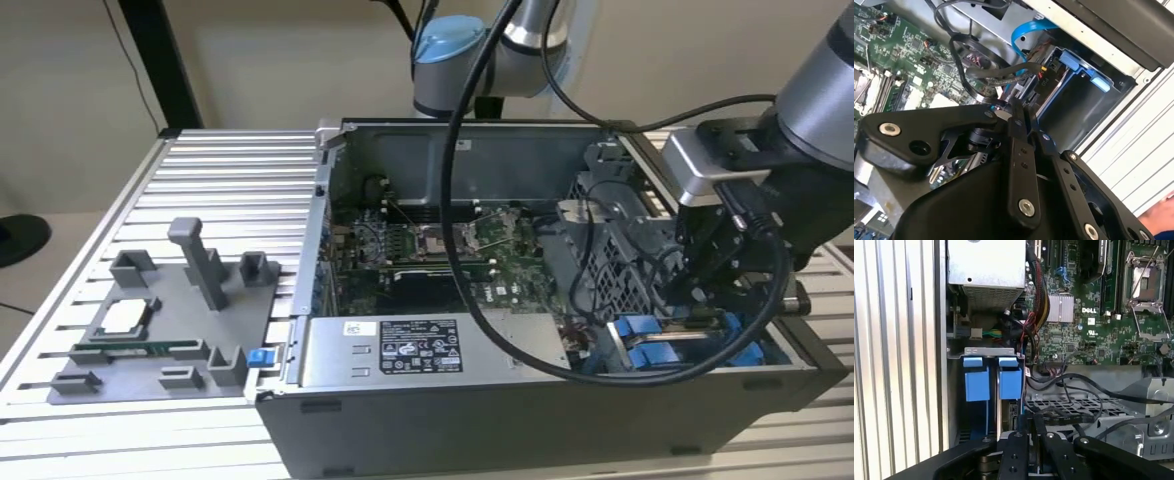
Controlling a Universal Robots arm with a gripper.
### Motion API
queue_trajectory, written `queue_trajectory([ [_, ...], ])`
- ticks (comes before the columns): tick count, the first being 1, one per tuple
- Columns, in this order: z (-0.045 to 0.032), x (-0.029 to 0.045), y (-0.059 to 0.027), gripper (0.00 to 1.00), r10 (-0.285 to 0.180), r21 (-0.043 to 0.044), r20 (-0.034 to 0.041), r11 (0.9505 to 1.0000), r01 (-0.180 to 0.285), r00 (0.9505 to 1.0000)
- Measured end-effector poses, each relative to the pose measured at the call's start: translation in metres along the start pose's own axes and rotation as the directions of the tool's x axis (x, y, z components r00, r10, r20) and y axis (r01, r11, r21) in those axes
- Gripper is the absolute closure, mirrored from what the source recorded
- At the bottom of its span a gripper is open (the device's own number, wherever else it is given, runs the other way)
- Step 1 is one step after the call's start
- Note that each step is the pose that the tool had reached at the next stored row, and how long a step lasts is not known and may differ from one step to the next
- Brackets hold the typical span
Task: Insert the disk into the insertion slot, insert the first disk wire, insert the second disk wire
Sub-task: 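Insert the second disk wire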
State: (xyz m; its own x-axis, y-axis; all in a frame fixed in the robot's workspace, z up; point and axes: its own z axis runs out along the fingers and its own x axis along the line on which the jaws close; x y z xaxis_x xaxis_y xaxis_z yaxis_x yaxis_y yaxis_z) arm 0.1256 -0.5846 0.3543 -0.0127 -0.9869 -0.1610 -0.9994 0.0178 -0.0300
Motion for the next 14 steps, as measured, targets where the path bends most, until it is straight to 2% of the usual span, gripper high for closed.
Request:
queue_trajectory([
  [3, 0.0029, 0.0005, 0.0001, 1.00, -0.001, 0.0013, -0.0131, 1.0000, 0.001, 0.9999],
  [6, 0.0056, 0.0009, 0.0000, 1.00, -0.004, 0.0028, -0.0221, 1.0000, 0.004, 0.9997],
  [8, 0.0062, 0.0010, -0.0006, 1.00, -0.007, 0.0027, -0.0241, 1.0000, 0.007, 0.9997],
  [14, 0.0068, 0.0010, -0.0034, 1.00, -0.019, 0.0010, -0.0234, 0.9998, 0.019, 0.9995],
])
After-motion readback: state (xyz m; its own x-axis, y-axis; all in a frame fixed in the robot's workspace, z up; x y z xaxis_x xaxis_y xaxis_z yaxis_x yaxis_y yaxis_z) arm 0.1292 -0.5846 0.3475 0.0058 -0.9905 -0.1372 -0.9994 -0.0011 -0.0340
